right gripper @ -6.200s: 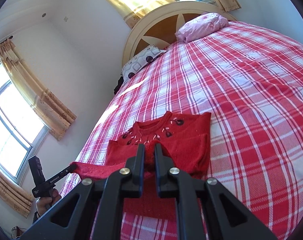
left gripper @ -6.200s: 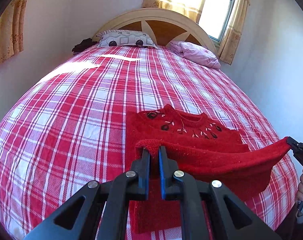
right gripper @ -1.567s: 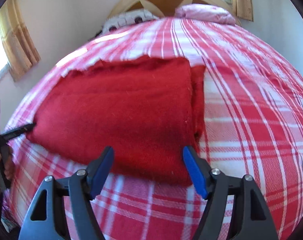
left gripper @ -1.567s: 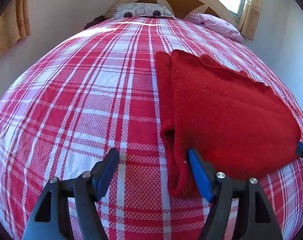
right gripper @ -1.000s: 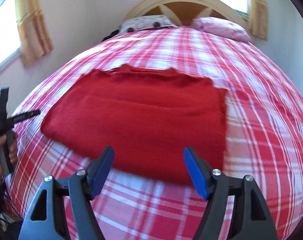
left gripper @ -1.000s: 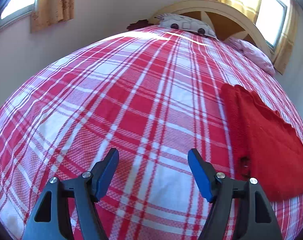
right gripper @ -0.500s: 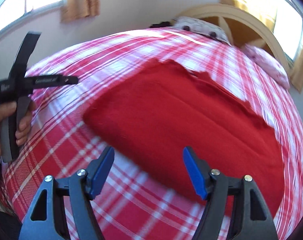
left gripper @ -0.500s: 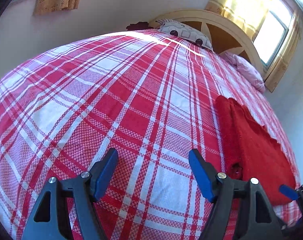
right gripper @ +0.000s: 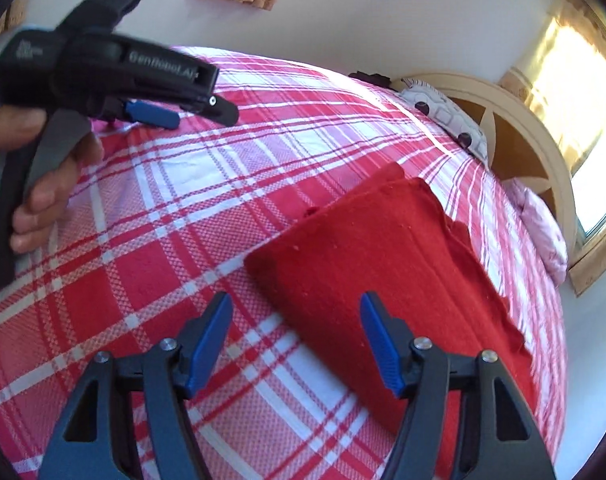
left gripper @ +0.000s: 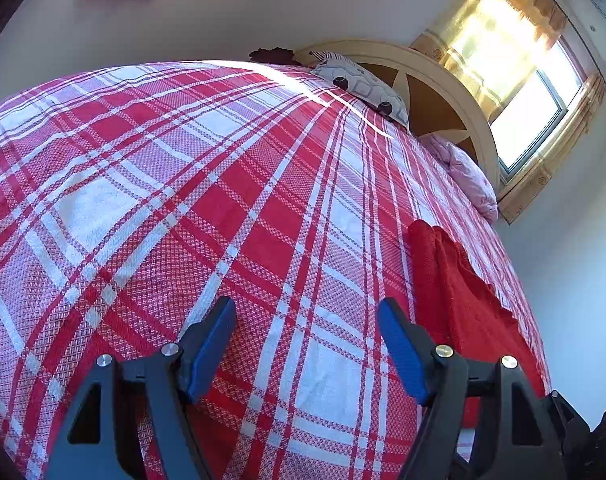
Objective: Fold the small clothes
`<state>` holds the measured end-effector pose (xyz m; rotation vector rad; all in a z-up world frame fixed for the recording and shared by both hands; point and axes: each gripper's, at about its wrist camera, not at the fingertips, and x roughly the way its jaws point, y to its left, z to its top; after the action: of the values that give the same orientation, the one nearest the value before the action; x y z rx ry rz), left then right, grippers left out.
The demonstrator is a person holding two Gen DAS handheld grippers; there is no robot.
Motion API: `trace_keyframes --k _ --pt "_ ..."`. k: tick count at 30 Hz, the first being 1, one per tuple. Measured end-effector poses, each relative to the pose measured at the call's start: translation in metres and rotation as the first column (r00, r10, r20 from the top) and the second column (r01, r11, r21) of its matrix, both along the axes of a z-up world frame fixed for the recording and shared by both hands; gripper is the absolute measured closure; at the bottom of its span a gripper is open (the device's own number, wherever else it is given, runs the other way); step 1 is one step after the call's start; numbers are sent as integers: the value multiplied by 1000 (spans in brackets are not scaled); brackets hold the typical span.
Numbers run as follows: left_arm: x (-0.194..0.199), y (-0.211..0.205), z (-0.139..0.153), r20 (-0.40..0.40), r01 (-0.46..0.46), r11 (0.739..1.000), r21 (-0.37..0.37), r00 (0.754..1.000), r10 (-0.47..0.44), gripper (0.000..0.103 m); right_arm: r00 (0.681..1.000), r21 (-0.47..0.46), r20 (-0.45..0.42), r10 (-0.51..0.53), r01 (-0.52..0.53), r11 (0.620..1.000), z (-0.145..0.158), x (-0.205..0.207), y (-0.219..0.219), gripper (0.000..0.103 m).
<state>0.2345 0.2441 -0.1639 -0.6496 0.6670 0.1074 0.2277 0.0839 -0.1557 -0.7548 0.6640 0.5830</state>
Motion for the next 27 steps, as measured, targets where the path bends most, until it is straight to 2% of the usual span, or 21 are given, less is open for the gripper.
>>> trace_keyframes --k 7,8,10,14,17,19,23,27 --pt "0 0 -1 1 3 1000 -2 1000 -3 28 994 -80 113 -10 19 997 -12 1 19 47" --pt "0 -1 -1 0 4 1000 0 1000 -4 28 993 -80 121 -10 19 997 -13 1 21 50" --pt "2 -2 0 -4 9 1000 3 1000 -9 26 993 -78 118 -8 18 997 -15 0 22 68" --pt "9 -5 2 -19 33 999 21 999 -33 24 987 -100 158 7 9 995 -21 -9 26 75" --pt "20 -7 5 -34 86 996 21 996 -85 24 988 -85 156 -14 27 996 -20 -7 23 77" --pt "32 -8 8 -55 124 992 25 991 -122 24 990 -66 140 -30 40 997 -20 -3 21 85" --pt "62 -15 17 -62 206 979 13 977 -204 24 990 -46 134 -36 43 998 -22 -3 19 85" --pt "103 -35 25 -62 309 951 20 950 -308 24 991 -27 126 -38 42 999 -23 -2 18 86"
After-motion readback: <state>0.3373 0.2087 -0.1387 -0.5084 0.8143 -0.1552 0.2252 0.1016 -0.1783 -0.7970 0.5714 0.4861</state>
